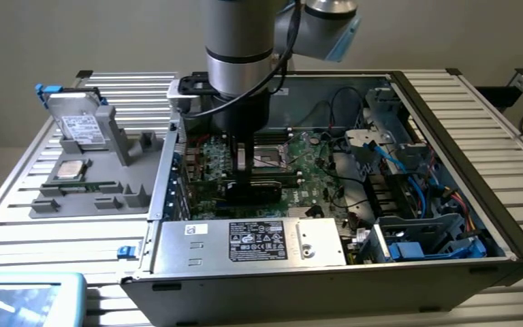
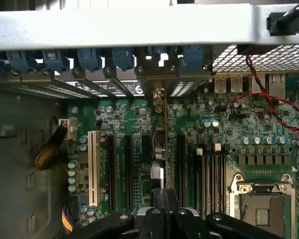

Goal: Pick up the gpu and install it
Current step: 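Press down on the gpu until it lock into place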

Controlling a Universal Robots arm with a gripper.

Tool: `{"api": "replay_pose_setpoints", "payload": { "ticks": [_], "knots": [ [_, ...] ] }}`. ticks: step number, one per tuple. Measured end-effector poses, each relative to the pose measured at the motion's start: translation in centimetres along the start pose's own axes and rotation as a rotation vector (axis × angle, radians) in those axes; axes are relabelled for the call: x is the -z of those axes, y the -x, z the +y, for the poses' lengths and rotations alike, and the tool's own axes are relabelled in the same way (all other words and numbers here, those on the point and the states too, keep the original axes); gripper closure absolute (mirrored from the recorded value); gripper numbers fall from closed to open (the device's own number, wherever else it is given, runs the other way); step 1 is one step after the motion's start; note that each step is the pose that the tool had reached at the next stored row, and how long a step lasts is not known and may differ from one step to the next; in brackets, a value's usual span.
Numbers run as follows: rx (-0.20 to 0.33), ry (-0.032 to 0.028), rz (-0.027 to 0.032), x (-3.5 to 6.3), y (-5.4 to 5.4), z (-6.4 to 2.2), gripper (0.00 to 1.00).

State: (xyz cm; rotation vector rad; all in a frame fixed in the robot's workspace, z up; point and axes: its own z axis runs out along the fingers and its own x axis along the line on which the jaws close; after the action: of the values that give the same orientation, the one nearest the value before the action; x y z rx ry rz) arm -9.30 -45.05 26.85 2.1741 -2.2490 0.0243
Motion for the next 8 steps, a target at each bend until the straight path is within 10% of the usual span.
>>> {"api": "replay_pose_setpoints", "payload": {
  "ticks": [8],
  "knots": [
    [0.0, 0.0049, -0.0066, 0.87, 0.0, 0.0, 0.88]
  ]
}}
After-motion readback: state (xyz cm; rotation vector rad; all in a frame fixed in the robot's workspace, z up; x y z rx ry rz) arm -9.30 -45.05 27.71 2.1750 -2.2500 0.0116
